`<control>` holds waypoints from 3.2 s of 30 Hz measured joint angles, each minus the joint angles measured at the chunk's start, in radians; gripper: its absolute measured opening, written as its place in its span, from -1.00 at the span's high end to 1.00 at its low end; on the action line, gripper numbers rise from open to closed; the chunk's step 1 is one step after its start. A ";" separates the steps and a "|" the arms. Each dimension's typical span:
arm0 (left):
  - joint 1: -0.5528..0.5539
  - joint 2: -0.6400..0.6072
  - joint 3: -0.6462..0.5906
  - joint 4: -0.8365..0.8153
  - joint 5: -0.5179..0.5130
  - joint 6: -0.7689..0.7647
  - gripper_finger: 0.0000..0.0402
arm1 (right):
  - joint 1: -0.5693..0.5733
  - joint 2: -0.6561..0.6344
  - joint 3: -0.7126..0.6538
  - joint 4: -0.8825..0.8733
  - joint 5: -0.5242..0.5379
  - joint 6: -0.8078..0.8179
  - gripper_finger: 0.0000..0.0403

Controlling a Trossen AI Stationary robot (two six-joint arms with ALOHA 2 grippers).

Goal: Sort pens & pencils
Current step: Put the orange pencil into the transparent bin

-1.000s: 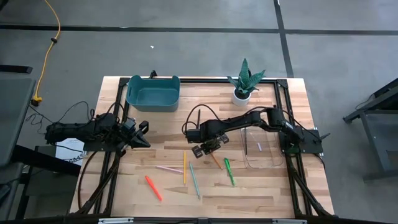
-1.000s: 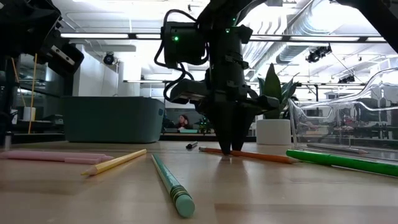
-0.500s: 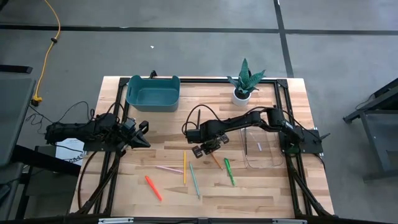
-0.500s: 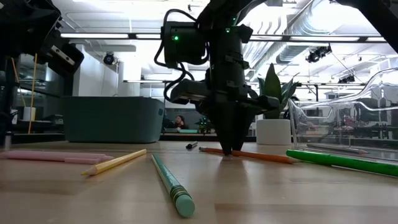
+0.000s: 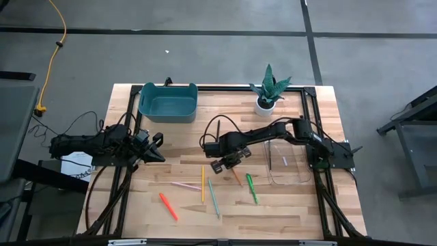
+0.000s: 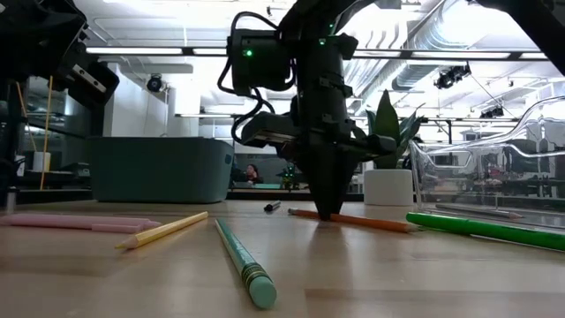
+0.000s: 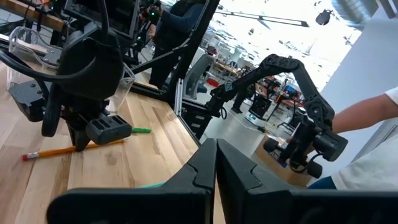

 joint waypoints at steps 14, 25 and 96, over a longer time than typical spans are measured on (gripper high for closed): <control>0.000 0.000 0.000 0.000 0.000 0.000 1.00 | -0.056 0.002 0.143 -0.023 0.055 -0.038 0.95; 0.000 0.000 0.000 0.000 0.000 0.003 1.00 | -0.081 0.001 0.384 -0.298 0.106 -0.134 0.95; 0.000 0.000 0.000 0.001 0.000 0.017 1.00 | 0.135 -1.010 -0.712 -0.184 0.266 0.628 0.95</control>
